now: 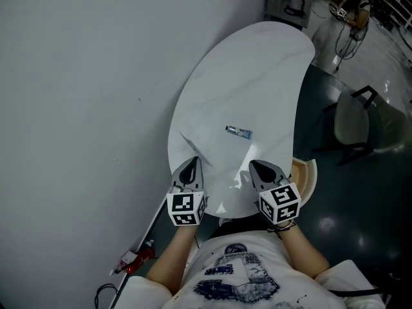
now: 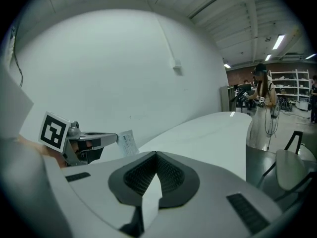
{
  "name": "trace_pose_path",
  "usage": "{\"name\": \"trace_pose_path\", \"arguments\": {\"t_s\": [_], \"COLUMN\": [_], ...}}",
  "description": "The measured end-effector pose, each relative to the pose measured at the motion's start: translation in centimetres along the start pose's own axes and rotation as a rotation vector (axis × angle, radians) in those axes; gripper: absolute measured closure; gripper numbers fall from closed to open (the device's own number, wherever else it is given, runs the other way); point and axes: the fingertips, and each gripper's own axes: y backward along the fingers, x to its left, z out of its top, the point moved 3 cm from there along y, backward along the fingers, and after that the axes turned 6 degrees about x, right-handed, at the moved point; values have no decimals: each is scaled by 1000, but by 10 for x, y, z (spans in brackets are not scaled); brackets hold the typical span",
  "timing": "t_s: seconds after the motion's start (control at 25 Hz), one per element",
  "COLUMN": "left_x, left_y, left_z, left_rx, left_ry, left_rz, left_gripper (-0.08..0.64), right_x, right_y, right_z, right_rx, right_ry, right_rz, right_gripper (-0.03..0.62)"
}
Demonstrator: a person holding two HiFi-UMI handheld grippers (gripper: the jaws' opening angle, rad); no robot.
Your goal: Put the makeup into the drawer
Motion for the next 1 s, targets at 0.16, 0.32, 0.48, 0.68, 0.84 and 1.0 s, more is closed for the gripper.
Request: {"name": "trace_pose_path", "arguments": {"t_s": [0.16,0.32,0.48,0.68,0.84,1.0], "left_x": [-2,-7,-14,-25,-37,-53], "left_y": [7,12,19,31,38,40], "left_z": [3,2,2,3,5,4], "left_rx": [-10,-20,-30,-33,-41,-46], "left_ry": [-15,-33,-59,-83,-95,-105], "left_rz": [-46,-94,-145,-200,-249,-297], "left_gripper": [523,523,523,523,523,523], "right_x": [10,18,26,36,41,40], "right_y": [10,21,35,56,75,93], "right_z": [-5,-11,-16,-21,-25,-32], "right_rx": [-8,-22,-37,-53,-69,-78], "right_ry": [-12,-22,-34,-57,-70,-84], "right_rz": [-38,-81,-130,-183,-231,-279], "right_gripper": [572,572,572,572,572,572]}}
